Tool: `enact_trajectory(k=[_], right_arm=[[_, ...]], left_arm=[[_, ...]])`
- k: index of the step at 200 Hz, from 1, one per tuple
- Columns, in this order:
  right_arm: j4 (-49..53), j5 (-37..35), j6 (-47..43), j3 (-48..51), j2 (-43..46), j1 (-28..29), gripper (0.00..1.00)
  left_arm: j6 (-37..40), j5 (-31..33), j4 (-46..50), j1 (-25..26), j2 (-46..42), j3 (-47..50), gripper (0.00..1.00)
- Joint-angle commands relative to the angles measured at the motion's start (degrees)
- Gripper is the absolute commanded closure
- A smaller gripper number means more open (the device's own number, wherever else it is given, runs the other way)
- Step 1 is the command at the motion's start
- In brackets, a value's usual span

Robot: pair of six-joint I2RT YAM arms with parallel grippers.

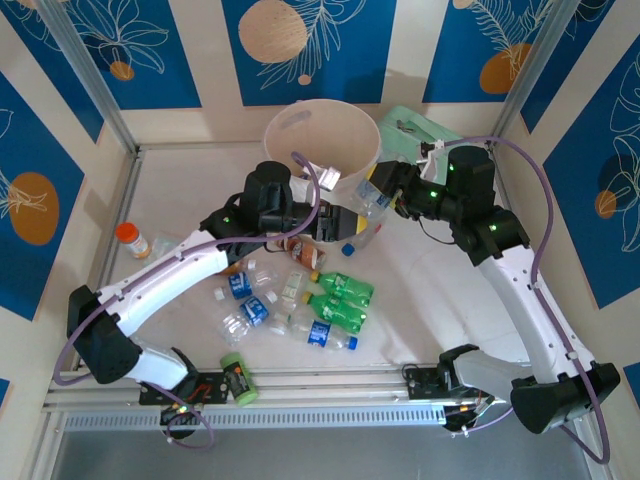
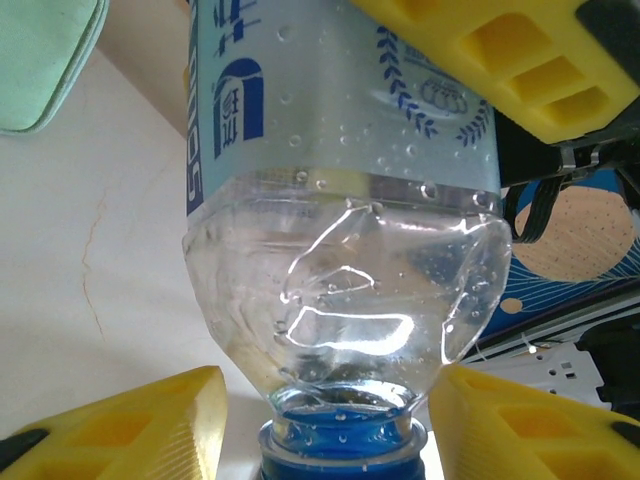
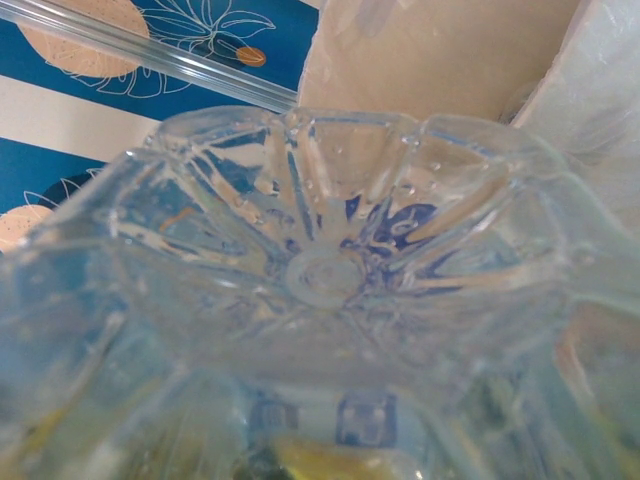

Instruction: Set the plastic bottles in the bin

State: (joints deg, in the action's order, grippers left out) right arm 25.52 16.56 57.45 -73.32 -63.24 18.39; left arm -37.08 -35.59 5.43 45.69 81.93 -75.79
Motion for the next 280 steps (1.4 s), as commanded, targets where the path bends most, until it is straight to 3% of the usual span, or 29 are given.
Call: enact_trajectory(k=[1,114,162,183,218,280], right_arm=[[1.15,-0.8,-0.5,-2.43,-0.06,0.24,0.42],[3.37,-2.04,-0.91,-3.57,-0.83,0.42,0.4],[6.93,-4.26,-2.06,-5.78,-0.96,-0.17,0.15],[10.1,-5.75,-3.2,-7.59,-0.77,-1.24,0.09],[18.23,-10.69,-5.83,-11.05,0.06,-4.12,0.07],[21.86,-9.26,-7.58,-5.74,5.01,-11.13,0.08]], left_arm=[[1.9,-1.09,0.71,0.75,0.01,-2.16,0.48],[4.48,3.38,1.31,0.73,-1.94,-1.99,0.71],[4.65,4.29,0.5,0.7,-2.63,-1.73,0.74],[4.78,4.65,0.64,0.61,-2.91,-1.92,0.74],[4.14,6.24,0.26,-0.28,-3.73,-2.39,0.75],[2.39,12.41,2.84,-3.7,-4.62,-7.08,0.73]])
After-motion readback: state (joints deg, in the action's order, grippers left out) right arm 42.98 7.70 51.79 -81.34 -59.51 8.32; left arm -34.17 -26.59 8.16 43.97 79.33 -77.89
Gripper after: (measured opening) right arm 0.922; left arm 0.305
